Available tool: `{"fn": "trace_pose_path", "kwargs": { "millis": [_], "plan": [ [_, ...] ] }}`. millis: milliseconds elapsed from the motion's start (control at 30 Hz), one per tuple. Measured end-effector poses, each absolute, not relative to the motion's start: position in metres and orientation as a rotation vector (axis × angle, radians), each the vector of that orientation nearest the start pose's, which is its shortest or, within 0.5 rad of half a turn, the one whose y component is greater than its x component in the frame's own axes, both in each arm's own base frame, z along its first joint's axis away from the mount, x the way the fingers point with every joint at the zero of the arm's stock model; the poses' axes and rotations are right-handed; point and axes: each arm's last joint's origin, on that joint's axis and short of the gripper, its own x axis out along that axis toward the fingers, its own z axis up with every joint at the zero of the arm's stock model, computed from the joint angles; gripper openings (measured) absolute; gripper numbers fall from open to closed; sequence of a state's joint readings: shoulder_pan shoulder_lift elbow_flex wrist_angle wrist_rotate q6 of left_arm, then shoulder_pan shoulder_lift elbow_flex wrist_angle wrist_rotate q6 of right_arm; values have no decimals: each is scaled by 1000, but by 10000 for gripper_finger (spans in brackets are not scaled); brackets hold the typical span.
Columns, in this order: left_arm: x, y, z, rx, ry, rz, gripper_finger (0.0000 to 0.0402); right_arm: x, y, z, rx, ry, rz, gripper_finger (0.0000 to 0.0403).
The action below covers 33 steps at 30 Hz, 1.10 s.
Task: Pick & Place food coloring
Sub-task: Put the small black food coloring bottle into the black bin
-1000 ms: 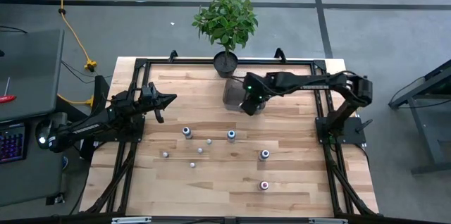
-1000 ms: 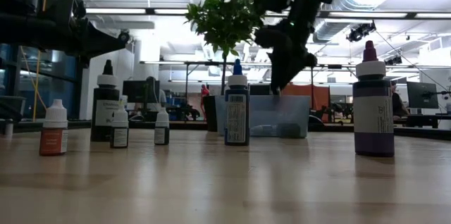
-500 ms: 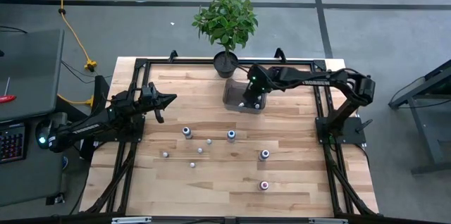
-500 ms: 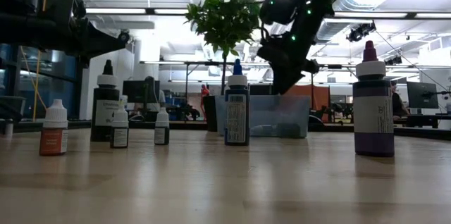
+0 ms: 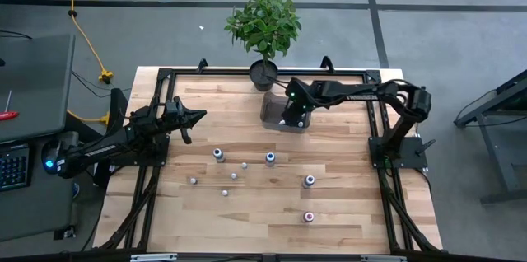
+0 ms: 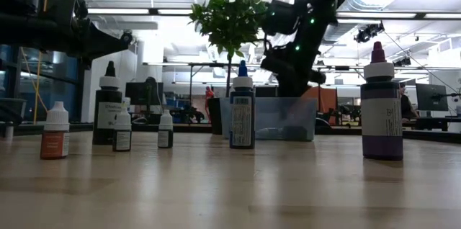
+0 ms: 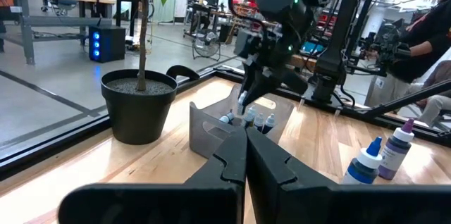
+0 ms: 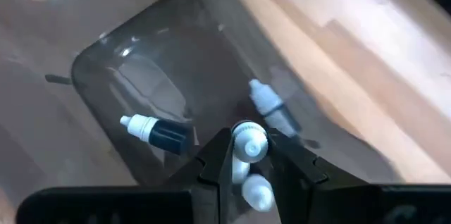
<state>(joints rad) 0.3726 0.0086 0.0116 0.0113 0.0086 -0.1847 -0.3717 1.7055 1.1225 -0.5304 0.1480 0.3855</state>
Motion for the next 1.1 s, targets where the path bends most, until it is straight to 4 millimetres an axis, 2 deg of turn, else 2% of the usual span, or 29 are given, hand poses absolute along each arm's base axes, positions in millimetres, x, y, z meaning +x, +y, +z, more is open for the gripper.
{"fn": "trace_pose_path", "kwargs": {
  "millis": [167,567,1100],
  "plan": [
    [91,35,168,-180,-48,362,0,318,-124,188,482,995,-670,73],
    [91,35,168,-180,-47,362,0,317,-125,186,475,1002,-706,73],
    [91,35,168,-180,-48,362,0,321,-124,180,510,1006,-667,73]
  ]
}}
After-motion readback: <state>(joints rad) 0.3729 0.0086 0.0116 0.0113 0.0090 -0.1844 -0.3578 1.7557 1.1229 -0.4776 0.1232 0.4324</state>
